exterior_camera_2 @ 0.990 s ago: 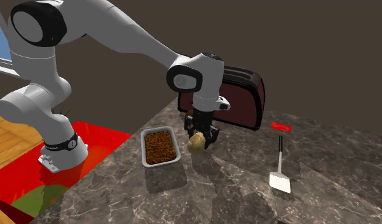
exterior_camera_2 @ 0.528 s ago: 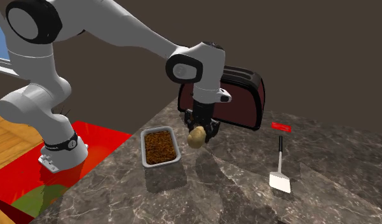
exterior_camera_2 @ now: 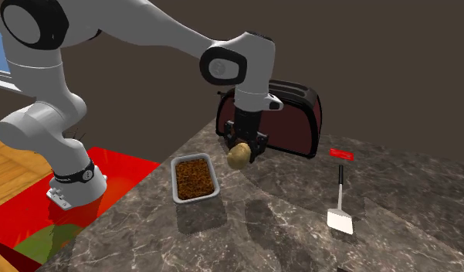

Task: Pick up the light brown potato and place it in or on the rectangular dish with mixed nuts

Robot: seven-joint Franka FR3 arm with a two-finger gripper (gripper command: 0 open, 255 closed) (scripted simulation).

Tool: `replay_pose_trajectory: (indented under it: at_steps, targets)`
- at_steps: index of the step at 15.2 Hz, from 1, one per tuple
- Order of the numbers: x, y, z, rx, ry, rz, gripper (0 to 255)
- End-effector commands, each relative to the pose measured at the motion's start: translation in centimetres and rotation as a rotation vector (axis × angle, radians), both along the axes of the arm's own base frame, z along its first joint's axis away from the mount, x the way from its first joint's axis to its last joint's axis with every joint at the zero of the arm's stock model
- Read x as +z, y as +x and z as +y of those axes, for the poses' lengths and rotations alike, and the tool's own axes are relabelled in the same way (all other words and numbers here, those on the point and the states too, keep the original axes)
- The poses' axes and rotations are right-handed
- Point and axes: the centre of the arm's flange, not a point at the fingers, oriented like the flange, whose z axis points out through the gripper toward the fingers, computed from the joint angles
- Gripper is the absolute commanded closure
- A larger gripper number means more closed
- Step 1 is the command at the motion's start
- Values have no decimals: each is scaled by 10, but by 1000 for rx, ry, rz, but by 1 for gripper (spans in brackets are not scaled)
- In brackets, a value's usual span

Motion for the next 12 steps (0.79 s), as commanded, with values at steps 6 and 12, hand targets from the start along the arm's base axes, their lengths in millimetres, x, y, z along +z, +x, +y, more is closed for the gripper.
replay_pose_trajectory:
  at_steps: [6,12]
  targets:
    - [37,0,-1,0,0,0,255]
    - [48,-34,-20,0,0,0,255]
